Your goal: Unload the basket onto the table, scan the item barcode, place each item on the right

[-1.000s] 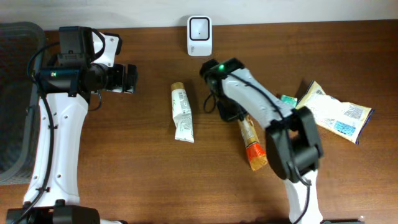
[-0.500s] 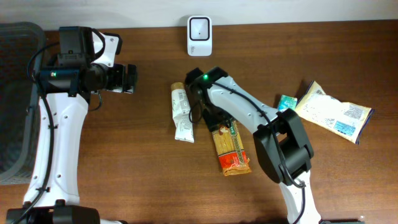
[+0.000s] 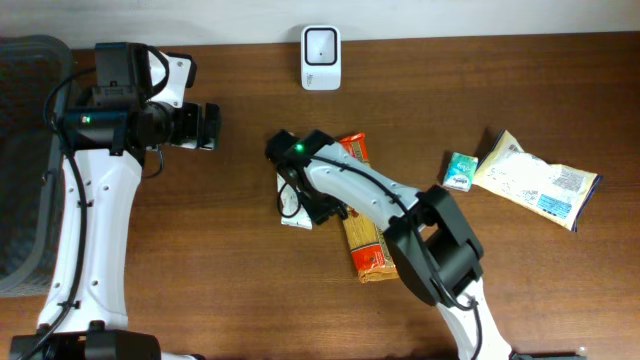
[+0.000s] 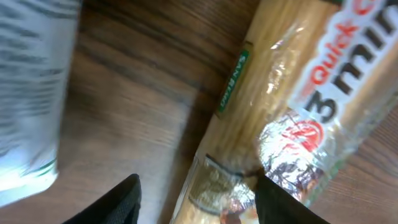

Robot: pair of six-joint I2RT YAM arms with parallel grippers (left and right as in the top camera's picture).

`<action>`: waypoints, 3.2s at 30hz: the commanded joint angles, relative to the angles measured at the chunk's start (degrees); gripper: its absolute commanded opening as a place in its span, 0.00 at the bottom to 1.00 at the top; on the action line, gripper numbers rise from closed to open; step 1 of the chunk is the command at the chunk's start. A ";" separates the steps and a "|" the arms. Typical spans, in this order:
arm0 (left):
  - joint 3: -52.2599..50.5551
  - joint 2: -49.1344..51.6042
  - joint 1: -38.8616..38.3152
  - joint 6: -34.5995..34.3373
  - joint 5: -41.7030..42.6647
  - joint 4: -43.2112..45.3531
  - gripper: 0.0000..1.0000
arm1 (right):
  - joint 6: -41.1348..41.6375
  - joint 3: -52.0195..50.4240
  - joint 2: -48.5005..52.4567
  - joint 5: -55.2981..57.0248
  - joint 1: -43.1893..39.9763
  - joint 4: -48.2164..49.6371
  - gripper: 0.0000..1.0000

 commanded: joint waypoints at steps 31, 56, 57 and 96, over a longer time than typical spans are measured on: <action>0.68 -0.44 0.31 0.74 0.20 0.09 0.99 | 5.38 18.84 5.20 -0.39 -1.64 -18.71 0.04; 0.68 -0.44 0.31 0.74 0.20 0.09 0.99 | 3.58 21.92 5.55 -9.79 1.81 -11.98 0.51; 0.68 -0.44 0.31 0.74 0.20 0.09 0.99 | 5.20 20.70 5.55 -6.73 3.08 -11.34 0.51; 0.68 -0.44 0.31 0.74 0.17 0.09 0.99 | -5.66 -4.74 5.57 12.44 5.64 8.07 0.05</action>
